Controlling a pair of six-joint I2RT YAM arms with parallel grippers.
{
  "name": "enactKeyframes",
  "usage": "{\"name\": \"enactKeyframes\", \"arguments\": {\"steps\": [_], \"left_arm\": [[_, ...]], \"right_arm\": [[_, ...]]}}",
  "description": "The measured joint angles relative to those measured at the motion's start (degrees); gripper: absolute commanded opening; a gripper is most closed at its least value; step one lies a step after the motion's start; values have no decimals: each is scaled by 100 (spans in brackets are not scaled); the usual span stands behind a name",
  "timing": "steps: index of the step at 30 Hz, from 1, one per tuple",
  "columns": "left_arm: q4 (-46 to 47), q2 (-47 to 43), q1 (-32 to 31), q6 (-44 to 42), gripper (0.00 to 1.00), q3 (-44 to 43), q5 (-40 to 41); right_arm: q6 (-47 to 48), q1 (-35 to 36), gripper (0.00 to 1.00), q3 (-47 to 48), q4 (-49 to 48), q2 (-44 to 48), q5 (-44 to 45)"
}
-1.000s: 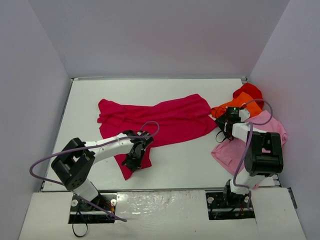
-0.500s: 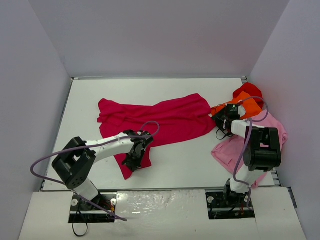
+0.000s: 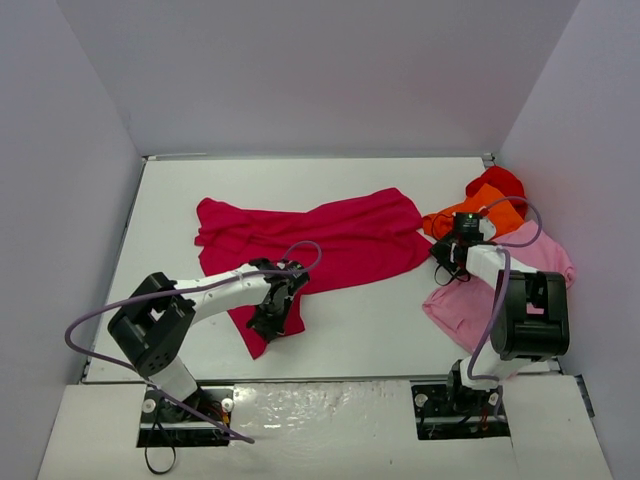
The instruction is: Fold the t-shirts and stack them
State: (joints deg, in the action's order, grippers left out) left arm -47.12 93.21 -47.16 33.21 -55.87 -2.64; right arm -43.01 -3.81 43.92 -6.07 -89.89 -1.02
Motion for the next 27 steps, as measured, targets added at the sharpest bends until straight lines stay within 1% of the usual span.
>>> {"name": "enactKeyframes", "arguments": {"steps": [4, 8, 13, 18, 20, 21, 22, 25, 26, 27], "left_arm": [[-31, 0, 0, 0, 2, -14, 16], [-35, 0, 0, 1, 2, -14, 16], [-35, 0, 0, 2, 2, -14, 14], [-35, 0, 0, 1, 1, -14, 15], [-33, 0, 0, 2, 1, -14, 14], [-32, 0, 0, 2, 1, -14, 14], [-32, 0, 0, 2, 1, -14, 14], [-33, 0, 0, 2, 1, -14, 14], [-34, 0, 0, 2, 1, -14, 14], [-37, 0, 0, 2, 1, -14, 14]], "right_arm": [[57, 0, 39, 0, 36, 0, 19], [87, 0, 39, 2, 30, -4, 0], [84, 0, 36, 4, -87, -180, -107], [80, 0, 35, 114, -350, -413, -231], [83, 0, 33, 133, -445, -466, -248], [86, 0, 31, 136, -480, -483, -249], [89, 0, 21, 136, -507, -496, -249], [123, 0, 3, 136, -527, -527, -246], [126, 0, 0, 136, -529, -543, -245], [136, 0, 0, 136, -522, -551, -246]]}}
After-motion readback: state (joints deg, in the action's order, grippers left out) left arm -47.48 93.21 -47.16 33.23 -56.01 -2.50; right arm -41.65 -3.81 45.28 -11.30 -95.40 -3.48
